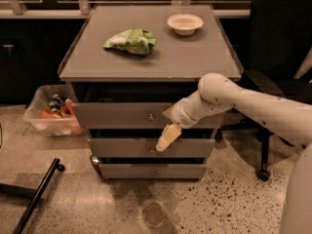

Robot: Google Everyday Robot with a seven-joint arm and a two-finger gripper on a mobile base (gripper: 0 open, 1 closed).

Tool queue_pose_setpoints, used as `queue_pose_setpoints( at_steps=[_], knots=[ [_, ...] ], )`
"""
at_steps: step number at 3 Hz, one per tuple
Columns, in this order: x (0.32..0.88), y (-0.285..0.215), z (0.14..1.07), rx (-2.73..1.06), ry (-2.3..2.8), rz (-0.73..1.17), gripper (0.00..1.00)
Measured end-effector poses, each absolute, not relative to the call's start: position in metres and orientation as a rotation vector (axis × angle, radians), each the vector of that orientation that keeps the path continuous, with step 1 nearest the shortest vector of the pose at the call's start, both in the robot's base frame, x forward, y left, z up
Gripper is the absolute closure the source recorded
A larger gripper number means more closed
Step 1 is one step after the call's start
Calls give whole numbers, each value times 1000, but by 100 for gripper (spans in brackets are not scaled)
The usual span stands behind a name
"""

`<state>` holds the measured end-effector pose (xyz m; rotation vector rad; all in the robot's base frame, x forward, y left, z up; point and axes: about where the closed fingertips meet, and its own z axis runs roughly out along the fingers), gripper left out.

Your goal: Close top drawer

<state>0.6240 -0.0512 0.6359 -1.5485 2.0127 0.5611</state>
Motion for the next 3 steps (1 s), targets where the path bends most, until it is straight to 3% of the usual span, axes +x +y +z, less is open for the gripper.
queue_pose_setpoints(
  at_steps=[3],
  knots=[
    [607, -62, 669, -1457, 1941, 573, 0]
  ],
)
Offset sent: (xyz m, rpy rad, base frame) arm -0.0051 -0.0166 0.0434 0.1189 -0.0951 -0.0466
